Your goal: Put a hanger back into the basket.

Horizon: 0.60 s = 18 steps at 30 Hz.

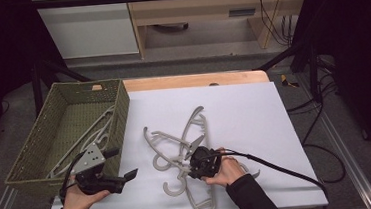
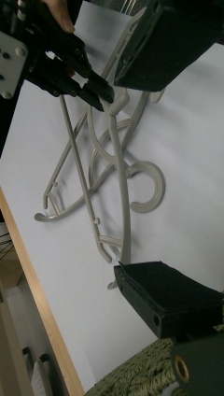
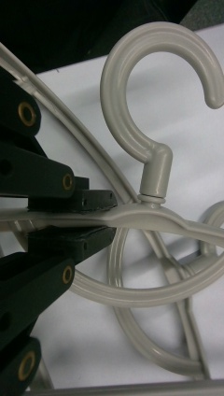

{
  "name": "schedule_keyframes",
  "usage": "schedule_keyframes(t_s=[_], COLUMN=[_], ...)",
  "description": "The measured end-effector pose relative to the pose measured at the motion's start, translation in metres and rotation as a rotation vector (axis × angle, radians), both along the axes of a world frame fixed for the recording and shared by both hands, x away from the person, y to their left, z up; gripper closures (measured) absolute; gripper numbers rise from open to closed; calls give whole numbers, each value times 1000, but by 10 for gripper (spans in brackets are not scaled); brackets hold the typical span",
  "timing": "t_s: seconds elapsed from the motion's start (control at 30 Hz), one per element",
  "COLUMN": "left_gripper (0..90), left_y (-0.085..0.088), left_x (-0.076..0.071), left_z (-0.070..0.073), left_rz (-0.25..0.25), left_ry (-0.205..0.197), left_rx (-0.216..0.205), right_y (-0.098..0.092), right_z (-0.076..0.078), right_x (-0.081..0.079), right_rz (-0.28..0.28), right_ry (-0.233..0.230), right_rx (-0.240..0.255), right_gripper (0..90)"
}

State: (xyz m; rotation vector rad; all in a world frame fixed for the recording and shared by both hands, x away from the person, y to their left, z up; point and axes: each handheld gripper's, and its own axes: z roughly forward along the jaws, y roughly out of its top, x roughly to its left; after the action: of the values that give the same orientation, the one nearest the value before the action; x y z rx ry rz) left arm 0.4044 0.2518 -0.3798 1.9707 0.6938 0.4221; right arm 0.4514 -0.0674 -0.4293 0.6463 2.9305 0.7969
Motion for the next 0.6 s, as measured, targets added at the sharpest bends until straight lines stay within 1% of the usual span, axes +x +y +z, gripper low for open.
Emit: schedule_keyframes(t_s=[0.17,0.27,0.33,0.43,0.53,0.57,0.6], left_gripper=[86,88,89,93,93,95,99], left_y=[0,-1,-2,-6,-13,-18,-18], left_x=[-1,-2,-3,-5,-6,-7,-7], left_z=[2,3,5,10,16,19,19], left_rz=[-7,-17,-24,-47,-75,-99,-99], left_ry=[-7,-14,-24,-37,-52,-58,-58], left_rx=[8,24,42,68,103,127,127], right_y=[-8,-13,-16,-21,-25,-26,-26], right_z=[15,24,30,38,44,46,46], right_x=[-3,-5,-6,-8,-9,-10,-10], right_rz=[35,52,58,83,112,114,114], right_ry=[-12,-12,-17,-8,-14,-9,-9], right_rx=[47,80,97,109,131,137,137], right_gripper=[829,829,829,828,828,828,828])
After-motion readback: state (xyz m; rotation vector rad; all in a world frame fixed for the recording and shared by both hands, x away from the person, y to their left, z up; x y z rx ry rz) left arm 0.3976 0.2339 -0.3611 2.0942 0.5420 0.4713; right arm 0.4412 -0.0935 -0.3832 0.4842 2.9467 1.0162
